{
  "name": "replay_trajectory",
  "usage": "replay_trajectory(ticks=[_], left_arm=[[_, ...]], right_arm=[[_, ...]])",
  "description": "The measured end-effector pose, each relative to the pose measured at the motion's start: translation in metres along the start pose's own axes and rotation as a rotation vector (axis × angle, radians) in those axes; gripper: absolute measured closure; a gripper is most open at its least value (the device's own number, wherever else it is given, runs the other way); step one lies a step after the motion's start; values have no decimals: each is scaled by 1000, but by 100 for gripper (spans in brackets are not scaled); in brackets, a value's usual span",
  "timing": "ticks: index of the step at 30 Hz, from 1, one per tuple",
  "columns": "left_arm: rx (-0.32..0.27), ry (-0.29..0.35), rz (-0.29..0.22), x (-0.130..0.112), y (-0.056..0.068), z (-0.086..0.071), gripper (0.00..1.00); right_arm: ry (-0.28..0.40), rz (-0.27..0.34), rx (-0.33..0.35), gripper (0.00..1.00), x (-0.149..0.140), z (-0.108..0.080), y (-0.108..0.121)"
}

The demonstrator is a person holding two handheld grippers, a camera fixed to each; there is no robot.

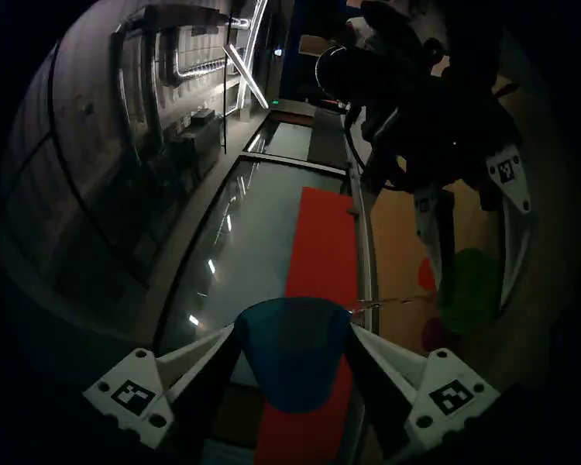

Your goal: Pour water

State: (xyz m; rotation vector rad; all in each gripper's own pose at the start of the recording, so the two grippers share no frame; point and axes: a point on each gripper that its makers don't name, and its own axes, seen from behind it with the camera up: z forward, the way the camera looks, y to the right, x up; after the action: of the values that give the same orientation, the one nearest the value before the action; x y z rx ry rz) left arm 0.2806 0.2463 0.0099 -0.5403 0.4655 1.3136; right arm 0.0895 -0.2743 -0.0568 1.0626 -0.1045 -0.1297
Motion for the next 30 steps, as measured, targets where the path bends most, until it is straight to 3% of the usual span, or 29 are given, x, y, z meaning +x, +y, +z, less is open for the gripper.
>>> replay_trajectory(ticks=[30], left_arm=[[-4,5,144,13,-5,1,13]], right_arm=[[9,-2,0,0,2,0,2]])
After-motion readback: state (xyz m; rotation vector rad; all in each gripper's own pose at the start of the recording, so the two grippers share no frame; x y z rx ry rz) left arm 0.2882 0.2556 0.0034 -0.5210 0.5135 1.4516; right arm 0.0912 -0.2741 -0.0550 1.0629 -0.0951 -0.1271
